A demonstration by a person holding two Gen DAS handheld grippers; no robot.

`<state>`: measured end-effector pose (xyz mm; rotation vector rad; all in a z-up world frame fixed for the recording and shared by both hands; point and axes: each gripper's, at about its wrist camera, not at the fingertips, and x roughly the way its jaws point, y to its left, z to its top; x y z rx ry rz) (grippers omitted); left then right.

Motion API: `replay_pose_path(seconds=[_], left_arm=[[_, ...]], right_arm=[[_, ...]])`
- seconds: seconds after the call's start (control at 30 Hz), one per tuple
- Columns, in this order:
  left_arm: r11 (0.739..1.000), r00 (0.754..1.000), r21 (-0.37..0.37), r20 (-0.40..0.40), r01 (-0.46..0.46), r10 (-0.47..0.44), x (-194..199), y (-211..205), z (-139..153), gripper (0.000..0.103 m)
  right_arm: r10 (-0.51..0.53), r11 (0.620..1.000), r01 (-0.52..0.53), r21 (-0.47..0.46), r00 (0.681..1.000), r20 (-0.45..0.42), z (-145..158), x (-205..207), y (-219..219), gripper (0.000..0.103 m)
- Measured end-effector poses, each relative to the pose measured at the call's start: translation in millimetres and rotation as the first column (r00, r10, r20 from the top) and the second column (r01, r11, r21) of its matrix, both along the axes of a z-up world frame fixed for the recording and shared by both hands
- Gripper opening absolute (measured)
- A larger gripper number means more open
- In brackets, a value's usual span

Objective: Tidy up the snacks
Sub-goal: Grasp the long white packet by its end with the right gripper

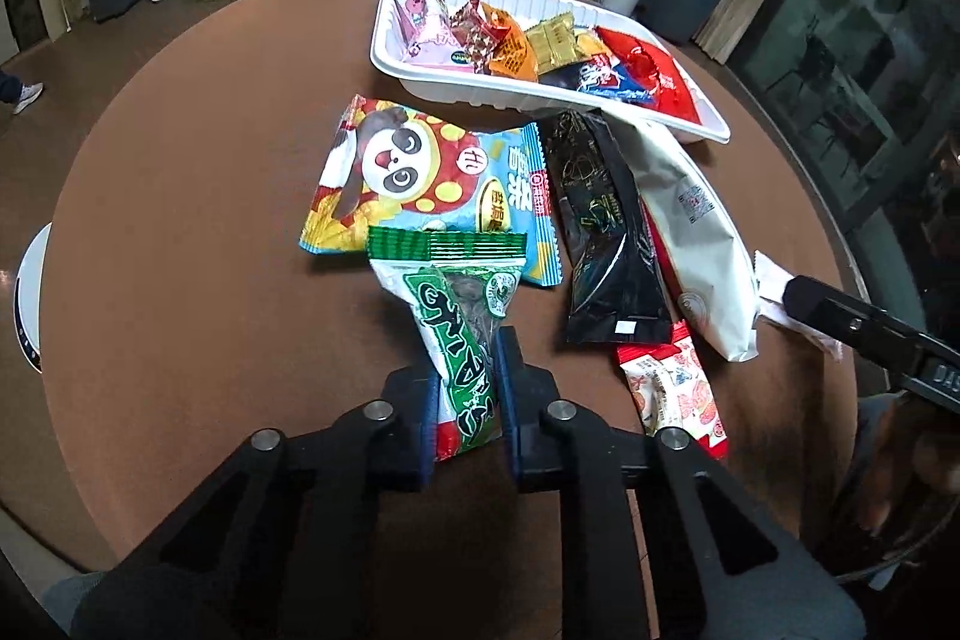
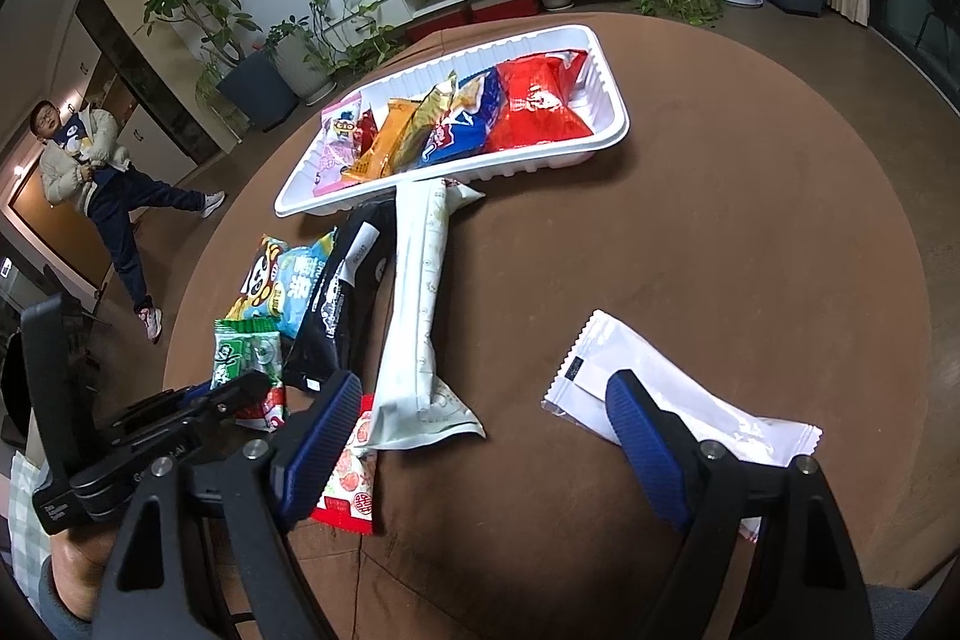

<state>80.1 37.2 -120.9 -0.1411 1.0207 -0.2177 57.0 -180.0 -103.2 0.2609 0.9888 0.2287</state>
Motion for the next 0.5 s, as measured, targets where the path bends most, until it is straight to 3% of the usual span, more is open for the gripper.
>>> replay_pose_path(seconds=[0.33, 0.5], left_arm=[[0.998, 1.0, -0.061, -0.003, 0.01, -0.01, -4, 15, -3, 0.014], [0.996, 1.0, -0.089, 0.001, 0.019, -0.019, -10, 18, -3, 0.014]], right_arm=[[-0.017, 0.998, 0.019, -0.058, 0.999, 0.035, 16, 4, 4, 0.082], [-0.044, 0.998, 0.045, -0.049, 0.999, 0.005, 7, -3, -1, 0.082]])
